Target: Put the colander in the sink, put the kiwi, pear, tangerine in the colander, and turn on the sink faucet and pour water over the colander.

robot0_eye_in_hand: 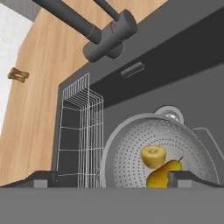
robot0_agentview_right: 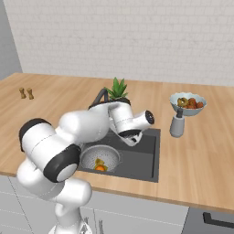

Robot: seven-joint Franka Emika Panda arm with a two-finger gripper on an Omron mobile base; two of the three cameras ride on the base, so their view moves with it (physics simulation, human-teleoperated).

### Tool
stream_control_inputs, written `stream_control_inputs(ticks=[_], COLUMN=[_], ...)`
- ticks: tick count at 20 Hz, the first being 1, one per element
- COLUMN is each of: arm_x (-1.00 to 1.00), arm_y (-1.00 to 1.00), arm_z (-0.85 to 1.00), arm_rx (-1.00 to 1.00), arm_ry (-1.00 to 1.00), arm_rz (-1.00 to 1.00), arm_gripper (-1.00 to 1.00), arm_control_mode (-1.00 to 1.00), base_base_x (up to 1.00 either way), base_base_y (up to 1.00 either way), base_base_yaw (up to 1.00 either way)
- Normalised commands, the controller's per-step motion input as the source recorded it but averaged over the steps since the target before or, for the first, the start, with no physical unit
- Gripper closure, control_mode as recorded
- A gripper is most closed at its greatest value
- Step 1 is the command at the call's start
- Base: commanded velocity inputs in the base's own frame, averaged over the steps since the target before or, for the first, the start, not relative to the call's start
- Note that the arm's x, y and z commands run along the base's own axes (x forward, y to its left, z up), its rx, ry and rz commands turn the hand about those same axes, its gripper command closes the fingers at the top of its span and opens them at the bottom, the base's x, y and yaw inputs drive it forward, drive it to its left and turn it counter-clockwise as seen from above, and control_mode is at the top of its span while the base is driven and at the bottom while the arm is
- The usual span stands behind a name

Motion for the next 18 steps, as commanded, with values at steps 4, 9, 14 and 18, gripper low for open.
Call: stream_control_inputs(ticks=[4, 9, 14, 18], arm_x=[0.39, 0.38, 0.42, 0.62], arm_y=[0.00, 0.03, 0.15, 0.04], arm_z=[0.21, 0.13, 0.01, 0.00], arm_rx=[0.18, 0.12, 0.07, 0.06], arm_ry=[-0.17, -0.19, -0.16, -0.06], arm_rz=[0.00, 0.00, 0.00, 0.00], arm_gripper=[-1.00, -1.00, -1.00, -1.00], arm_control_mode=[-1.00, -1.00, -1.00, -1.00], base_base_x=[0.00, 0.00, 0.00, 0.00], base_base_y=[0.00, 0.00, 0.00, 0.00], base_base_yaw=[0.00, 0.00, 0.00, 0.00])
